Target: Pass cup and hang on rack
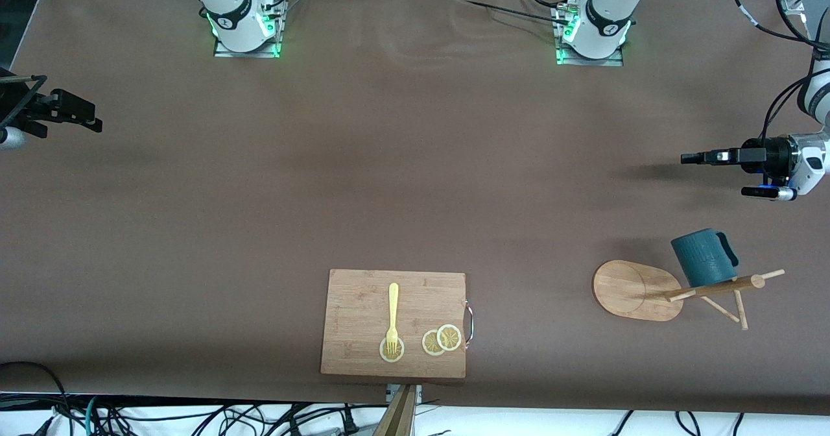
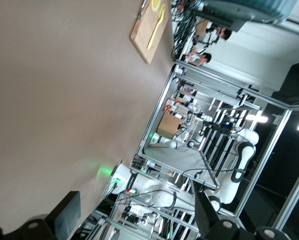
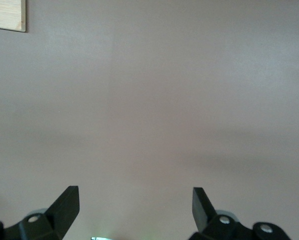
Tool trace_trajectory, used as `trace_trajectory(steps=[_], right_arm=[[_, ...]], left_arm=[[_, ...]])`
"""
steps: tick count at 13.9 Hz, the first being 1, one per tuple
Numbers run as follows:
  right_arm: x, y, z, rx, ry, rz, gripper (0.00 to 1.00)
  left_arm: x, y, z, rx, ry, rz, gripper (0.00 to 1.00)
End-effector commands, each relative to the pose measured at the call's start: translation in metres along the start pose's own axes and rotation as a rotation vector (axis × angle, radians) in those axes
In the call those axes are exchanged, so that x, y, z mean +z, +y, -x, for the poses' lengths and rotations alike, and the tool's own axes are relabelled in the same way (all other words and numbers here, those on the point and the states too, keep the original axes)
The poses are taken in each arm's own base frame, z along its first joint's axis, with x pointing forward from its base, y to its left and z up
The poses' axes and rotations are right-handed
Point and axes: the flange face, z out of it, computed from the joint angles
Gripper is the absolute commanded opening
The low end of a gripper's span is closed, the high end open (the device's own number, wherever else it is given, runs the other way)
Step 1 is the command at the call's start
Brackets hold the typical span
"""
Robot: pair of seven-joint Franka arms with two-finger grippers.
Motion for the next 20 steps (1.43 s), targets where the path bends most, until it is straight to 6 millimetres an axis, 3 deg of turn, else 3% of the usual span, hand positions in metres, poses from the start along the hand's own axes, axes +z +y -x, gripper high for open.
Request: trace_trajectory(steps=[1,3,6,9,11,15,18,20], right_arm=[[-0.005,-0.002,0.004,0.002,0.002,-0.017,1.0],[-0.006,-0.002,0.003,0.002,0.003,-0.017,1.0],[-0.006,-0.002,0.003,0.002,0.003,-0.017,1.0],[-0.006,-0.002,0.003,0.002,0.003,-0.017,1.0],[-0.006,-0.002,0.003,0.002,0.003,-0.017,1.0],[-0.006,-0.002,0.003,0.002,0.003,-0.017,1.0],[-0.006,-0.002,0.003,0.002,0.003,-0.017,1.0],[-0.005,-0.002,0.004,0.002,0.002,-0.017,1.0]], left_arm=[[-0.001,0.032,0.014,-0.048,-0.036,-0.078,1.0],[0.0,0.071,0.014,-0.079,-0.075,-0.203,1.0],[0.012,0.15,0.003,-0.051,-0.113,-0.469,1.0],[0.033,0.214,-0.006,-0.029,-0.111,-0.67,1.0],[0.063,0.257,-0.005,-0.005,-0.109,-0.813,1.0],[0.11,0.313,-0.01,0.076,-0.053,-1.089,1.0],[0.14,0.35,-0.002,0.186,0.002,-1.274,1.0],[0.142,0.371,0.008,0.236,0.065,-1.319,1.0]])
